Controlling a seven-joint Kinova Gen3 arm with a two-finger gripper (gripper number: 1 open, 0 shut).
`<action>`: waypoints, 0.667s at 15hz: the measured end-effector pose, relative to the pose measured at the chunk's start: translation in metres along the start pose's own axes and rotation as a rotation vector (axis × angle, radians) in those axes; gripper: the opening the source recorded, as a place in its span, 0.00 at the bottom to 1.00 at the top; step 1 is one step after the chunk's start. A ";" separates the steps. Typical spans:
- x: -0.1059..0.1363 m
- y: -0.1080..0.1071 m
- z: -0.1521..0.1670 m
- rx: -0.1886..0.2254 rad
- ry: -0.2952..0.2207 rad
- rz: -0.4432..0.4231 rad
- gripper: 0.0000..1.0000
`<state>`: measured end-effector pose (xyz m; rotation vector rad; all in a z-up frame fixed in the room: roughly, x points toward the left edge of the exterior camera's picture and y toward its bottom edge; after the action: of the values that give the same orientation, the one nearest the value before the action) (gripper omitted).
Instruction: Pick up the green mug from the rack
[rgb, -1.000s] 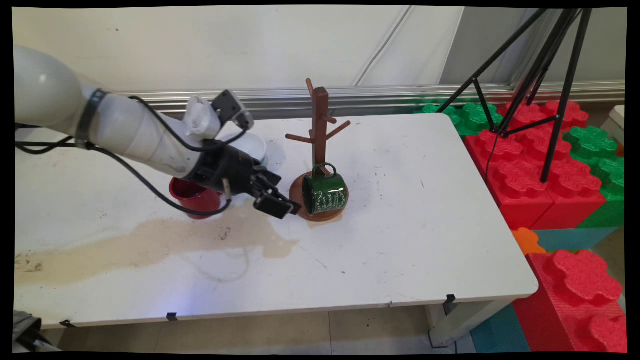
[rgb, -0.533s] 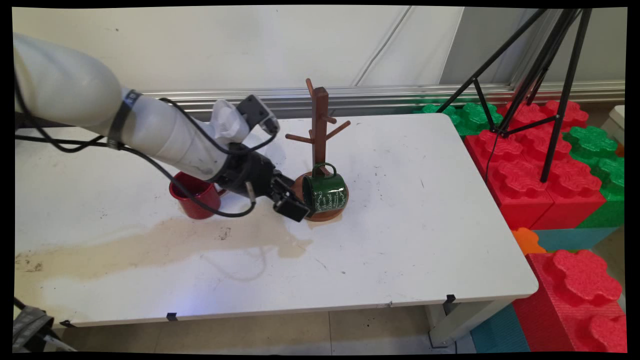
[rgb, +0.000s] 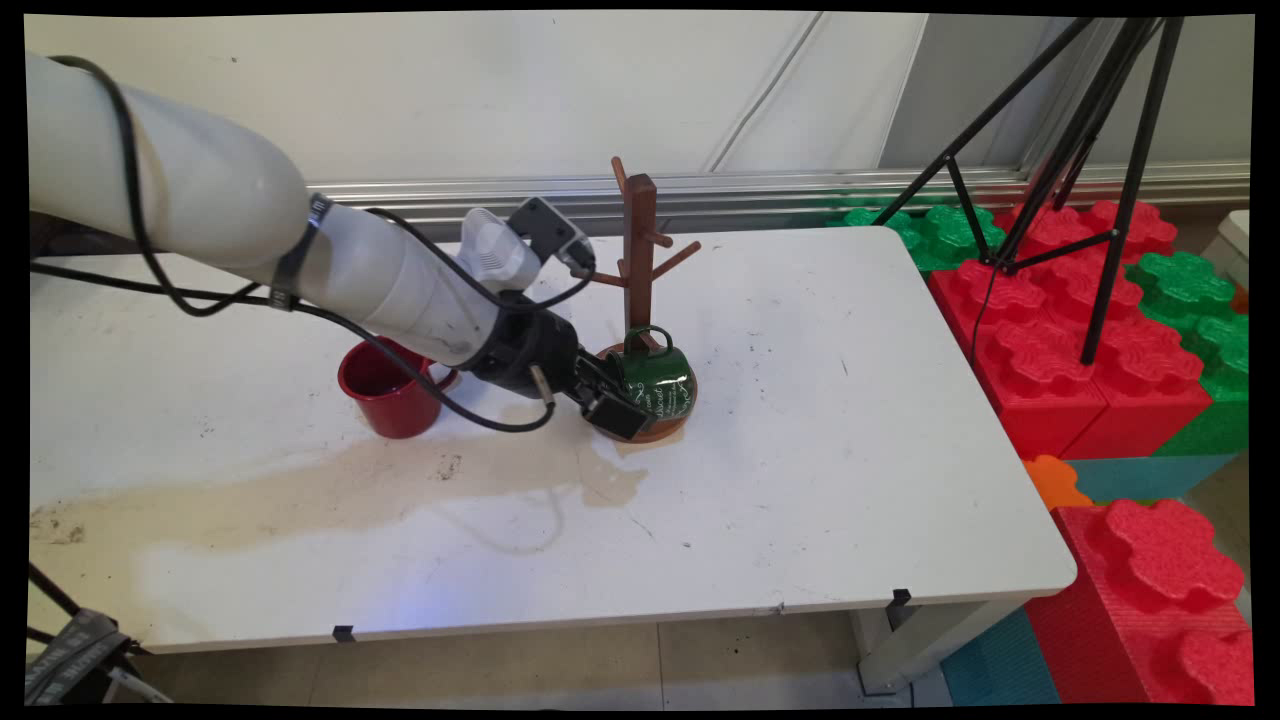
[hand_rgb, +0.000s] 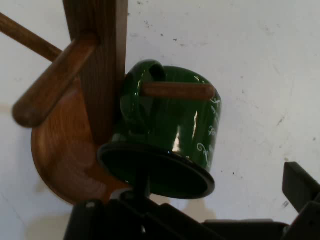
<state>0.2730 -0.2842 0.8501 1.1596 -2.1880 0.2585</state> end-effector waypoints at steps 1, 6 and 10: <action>0.001 0.001 0.004 0.003 -0.001 -0.011 1.00; -0.001 0.006 0.013 0.011 0.008 -0.050 1.00; -0.003 0.009 0.021 0.011 0.029 -0.069 1.00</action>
<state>0.2575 -0.2856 0.8328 1.2276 -2.1197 0.2565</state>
